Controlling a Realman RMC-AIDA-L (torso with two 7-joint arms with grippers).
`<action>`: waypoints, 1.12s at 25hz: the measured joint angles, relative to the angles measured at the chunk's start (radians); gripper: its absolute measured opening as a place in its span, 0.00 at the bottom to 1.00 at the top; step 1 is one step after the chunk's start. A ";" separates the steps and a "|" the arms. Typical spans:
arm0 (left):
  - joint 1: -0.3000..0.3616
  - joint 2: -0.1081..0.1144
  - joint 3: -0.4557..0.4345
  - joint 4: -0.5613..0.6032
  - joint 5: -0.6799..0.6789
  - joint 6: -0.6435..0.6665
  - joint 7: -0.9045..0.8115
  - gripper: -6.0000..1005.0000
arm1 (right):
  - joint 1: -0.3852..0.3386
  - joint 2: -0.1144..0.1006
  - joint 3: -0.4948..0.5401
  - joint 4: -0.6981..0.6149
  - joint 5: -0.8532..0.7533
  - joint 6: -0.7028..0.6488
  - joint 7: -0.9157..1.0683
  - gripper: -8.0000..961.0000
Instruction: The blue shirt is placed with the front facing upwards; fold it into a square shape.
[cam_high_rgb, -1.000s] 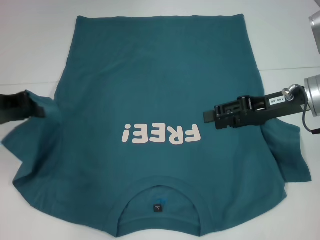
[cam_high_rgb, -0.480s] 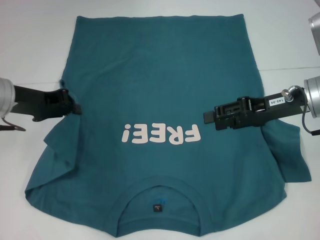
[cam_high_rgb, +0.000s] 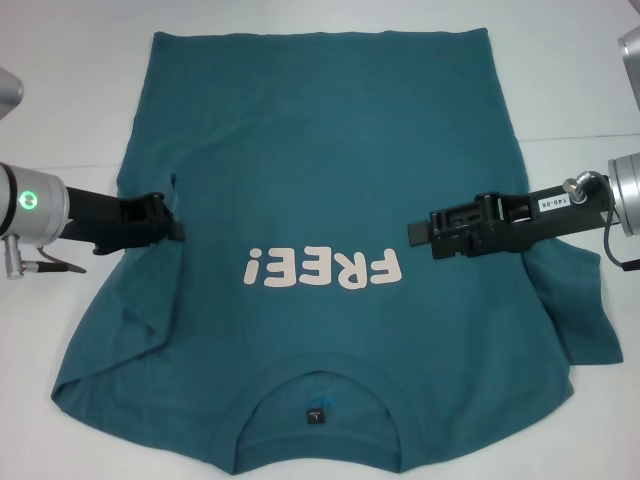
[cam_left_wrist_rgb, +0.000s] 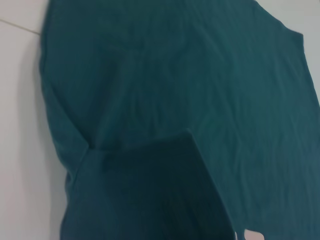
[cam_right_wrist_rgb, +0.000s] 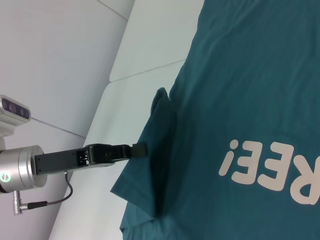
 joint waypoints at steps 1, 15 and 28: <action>-0.003 0.000 0.004 -0.002 0.000 0.003 0.003 0.10 | -0.001 0.000 0.000 0.000 0.000 0.001 0.000 0.66; 0.033 -0.012 0.020 0.076 -0.065 0.071 0.030 0.36 | -0.001 -0.001 0.000 0.002 0.000 0.007 -0.001 0.66; 0.357 -0.014 -0.047 0.256 -0.346 0.506 0.445 0.76 | -0.013 -0.009 0.000 -0.013 -0.004 0.009 -0.008 0.66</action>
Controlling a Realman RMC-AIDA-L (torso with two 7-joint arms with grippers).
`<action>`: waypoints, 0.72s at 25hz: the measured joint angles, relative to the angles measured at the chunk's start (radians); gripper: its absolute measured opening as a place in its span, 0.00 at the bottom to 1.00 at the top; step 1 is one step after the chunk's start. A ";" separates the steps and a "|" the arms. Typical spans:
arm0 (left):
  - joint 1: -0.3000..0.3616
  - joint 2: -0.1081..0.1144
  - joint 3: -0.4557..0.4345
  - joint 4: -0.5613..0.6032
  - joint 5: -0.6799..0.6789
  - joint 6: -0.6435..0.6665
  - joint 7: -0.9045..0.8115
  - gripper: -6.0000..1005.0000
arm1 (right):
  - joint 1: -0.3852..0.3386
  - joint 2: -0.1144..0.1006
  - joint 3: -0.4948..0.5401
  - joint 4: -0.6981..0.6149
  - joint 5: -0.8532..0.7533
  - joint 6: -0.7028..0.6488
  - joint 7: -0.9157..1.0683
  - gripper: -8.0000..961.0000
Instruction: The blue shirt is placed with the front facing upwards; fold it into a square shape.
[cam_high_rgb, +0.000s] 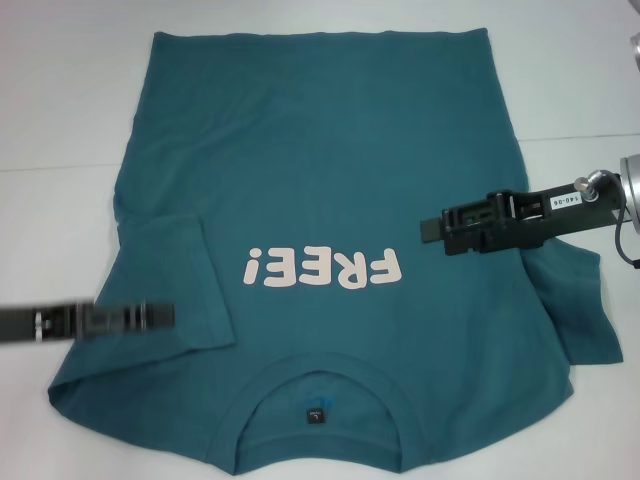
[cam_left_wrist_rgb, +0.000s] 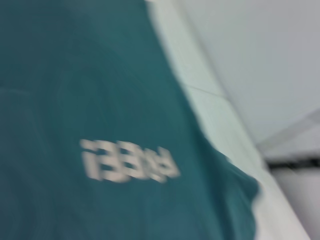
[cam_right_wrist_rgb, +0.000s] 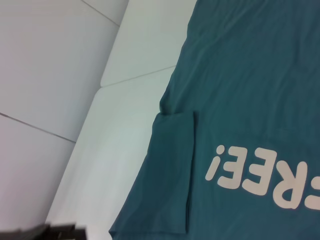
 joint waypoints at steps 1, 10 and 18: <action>0.021 -0.011 -0.015 0.009 -0.007 0.039 0.068 0.76 | -0.002 -0.001 0.000 -0.003 0.000 0.000 0.000 0.66; 0.095 -0.112 -0.036 0.026 -0.040 0.133 0.333 0.76 | -0.061 -0.002 0.008 -0.087 0.003 -0.001 -0.092 0.66; 0.078 -0.130 -0.036 0.022 -0.043 0.118 0.311 0.76 | -0.134 -0.029 0.043 -0.153 -0.001 -0.018 -0.056 0.66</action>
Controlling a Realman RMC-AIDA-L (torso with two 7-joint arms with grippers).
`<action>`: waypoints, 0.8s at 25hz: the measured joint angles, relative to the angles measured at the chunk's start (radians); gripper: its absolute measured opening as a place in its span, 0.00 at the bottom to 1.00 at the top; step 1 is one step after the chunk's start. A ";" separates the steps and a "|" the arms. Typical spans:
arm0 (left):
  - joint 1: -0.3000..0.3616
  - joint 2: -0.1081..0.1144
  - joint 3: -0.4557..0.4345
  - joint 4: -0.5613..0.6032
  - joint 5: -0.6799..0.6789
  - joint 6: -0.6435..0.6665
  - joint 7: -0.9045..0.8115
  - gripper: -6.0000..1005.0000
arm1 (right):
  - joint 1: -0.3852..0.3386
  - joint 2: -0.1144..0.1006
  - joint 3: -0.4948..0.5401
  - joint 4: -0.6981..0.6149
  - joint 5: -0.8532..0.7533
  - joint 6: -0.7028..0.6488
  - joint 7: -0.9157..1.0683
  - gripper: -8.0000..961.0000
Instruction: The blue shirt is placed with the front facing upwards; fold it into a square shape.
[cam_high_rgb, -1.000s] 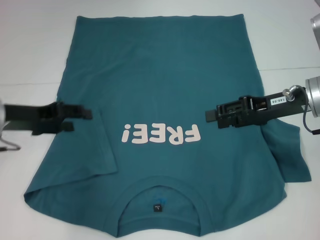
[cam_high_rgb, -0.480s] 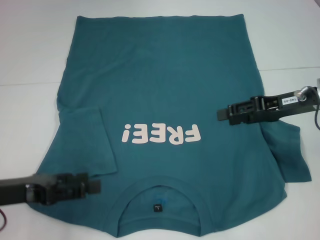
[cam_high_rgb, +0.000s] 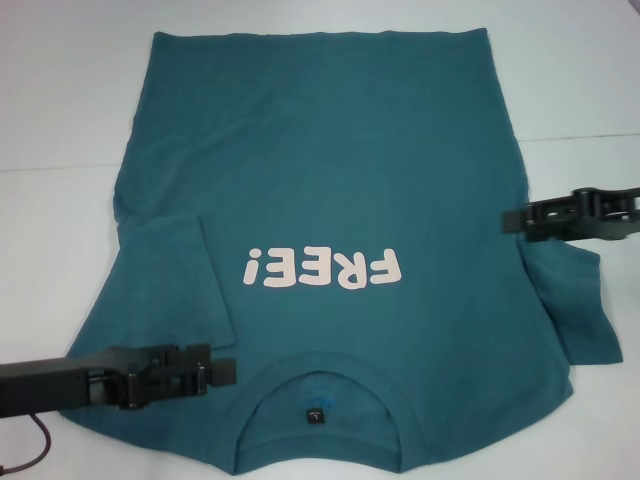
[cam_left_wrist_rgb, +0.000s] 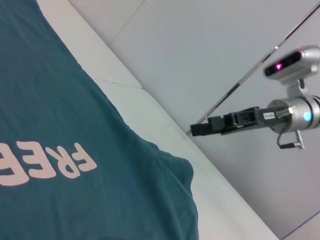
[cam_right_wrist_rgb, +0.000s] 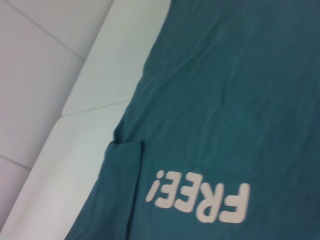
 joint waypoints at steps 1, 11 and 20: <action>-0.001 0.000 0.000 0.000 -0.001 -0.002 -0.004 0.76 | -0.013 -0.004 0.005 -0.020 -0.001 -0.008 0.011 0.66; -0.005 0.003 -0.002 -0.006 -0.008 -0.027 -0.021 0.76 | -0.046 -0.035 0.129 -0.122 -0.232 -0.129 0.148 0.66; -0.005 0.004 -0.002 -0.012 -0.009 -0.039 -0.032 0.76 | -0.055 -0.027 0.123 -0.111 -0.305 -0.099 0.099 0.66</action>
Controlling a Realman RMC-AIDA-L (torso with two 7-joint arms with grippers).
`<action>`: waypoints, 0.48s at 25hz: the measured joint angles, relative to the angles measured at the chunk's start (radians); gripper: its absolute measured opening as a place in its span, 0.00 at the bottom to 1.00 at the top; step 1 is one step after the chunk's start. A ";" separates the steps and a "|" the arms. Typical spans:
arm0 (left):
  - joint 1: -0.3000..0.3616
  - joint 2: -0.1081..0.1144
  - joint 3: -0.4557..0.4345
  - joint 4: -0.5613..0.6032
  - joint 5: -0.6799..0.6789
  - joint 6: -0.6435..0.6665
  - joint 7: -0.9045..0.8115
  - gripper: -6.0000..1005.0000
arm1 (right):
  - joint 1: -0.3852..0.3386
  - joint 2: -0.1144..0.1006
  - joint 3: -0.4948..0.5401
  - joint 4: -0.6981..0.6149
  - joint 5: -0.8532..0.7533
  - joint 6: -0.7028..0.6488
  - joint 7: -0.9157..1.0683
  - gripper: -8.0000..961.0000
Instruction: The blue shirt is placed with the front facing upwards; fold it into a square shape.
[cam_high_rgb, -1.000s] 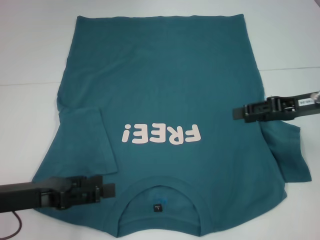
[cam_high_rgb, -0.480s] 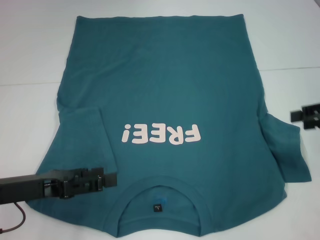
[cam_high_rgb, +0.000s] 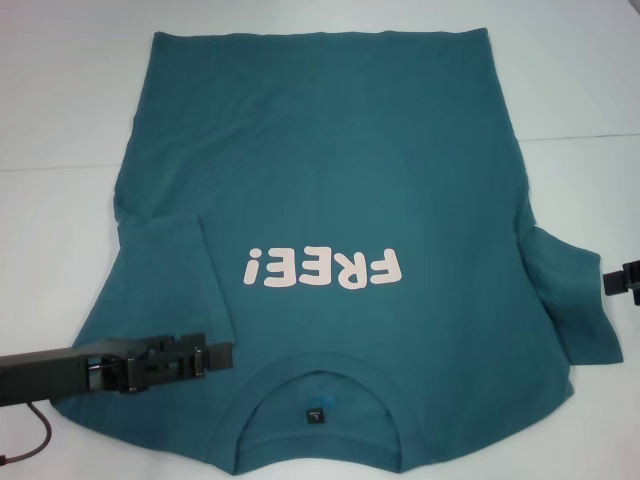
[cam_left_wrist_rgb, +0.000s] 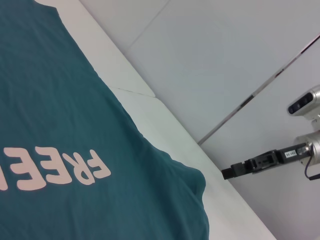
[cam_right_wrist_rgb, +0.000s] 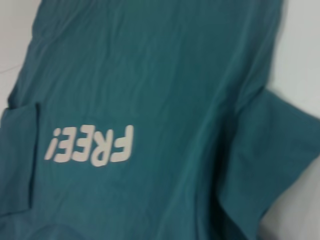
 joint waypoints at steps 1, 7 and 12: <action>0.000 0.000 0.000 0.000 0.000 -0.001 0.000 0.76 | -0.003 0.001 0.000 0.002 -0.005 0.009 -0.008 0.66; -0.003 -0.002 0.000 -0.002 0.000 -0.011 0.000 0.76 | -0.008 0.017 -0.002 0.003 -0.032 0.061 -0.044 0.66; -0.005 -0.004 0.000 -0.002 0.000 -0.014 0.000 0.76 | -0.009 0.038 -0.038 0.004 -0.036 0.101 -0.059 0.66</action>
